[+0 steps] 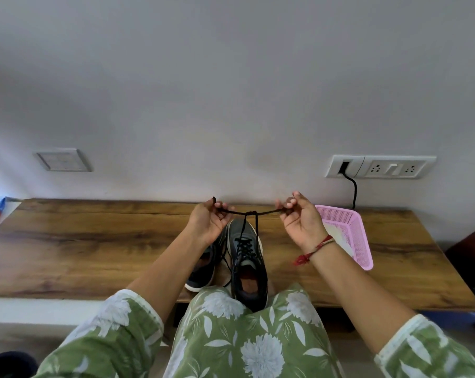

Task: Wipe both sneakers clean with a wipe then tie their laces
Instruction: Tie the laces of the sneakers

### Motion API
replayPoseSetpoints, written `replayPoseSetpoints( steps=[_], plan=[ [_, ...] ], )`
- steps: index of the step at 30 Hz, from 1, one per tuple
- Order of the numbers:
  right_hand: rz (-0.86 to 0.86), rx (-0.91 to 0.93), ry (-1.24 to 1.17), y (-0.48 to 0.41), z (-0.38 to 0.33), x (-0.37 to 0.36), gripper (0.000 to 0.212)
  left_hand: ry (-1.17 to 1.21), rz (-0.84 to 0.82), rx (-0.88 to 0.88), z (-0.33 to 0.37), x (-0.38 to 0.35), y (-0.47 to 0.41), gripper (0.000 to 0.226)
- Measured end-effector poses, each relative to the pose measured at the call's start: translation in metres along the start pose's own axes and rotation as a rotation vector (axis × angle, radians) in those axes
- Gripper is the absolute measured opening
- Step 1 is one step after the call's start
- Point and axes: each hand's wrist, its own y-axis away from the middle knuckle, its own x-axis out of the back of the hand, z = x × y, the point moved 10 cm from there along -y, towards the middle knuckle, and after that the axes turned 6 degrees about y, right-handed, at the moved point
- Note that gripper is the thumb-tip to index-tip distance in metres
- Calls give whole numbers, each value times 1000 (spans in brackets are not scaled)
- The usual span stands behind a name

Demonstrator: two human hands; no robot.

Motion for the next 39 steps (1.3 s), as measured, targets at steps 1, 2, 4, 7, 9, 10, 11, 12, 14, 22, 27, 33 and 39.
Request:
replayPoseSetpoints(
  steps=[1,2,4,7,9,10,11,12,14,22,27,33,39],
  plan=[
    [-8,13,83,-1,-1,-2,17,-65,6,-31,3,0,-2,33],
    [-22,45,214,-3,-5,-4,15,-165,4,-76,8,-1,-3,29],
    [-79,188,661,-3,-19,-12,8,-539,-38,-206,22,-7,-2,16],
    [-218,461,1509,3,-27,-37,12,-1376,-217,-494,37,-31,9,20],
    [-316,509,1845,4,-18,-45,24,-1804,-368,-622,26,-44,15,25],
    [-365,520,1993,6,-11,-47,28,-1980,-425,-645,17,-44,13,25],
    [-397,529,2134,6,-3,-46,29,-2128,-450,-656,11,-42,11,25],
    [-413,546,2241,6,2,-44,27,-2234,-451,-669,7,-39,8,23],
    [-420,567,2328,6,8,-39,22,-2296,-446,-693,4,-36,6,21],
    [-232,115,1394,-11,16,14,12,-1543,-141,-254,19,34,-21,17],
    [-112,-274,321,-12,75,32,25,-498,16,185,-43,66,-29,29],
    [-22,-310,112,-25,105,40,22,71,18,182,-67,58,-38,43],
    [134,-274,96,-38,83,85,37,-71,183,122,-43,98,-48,28]
  ],
)
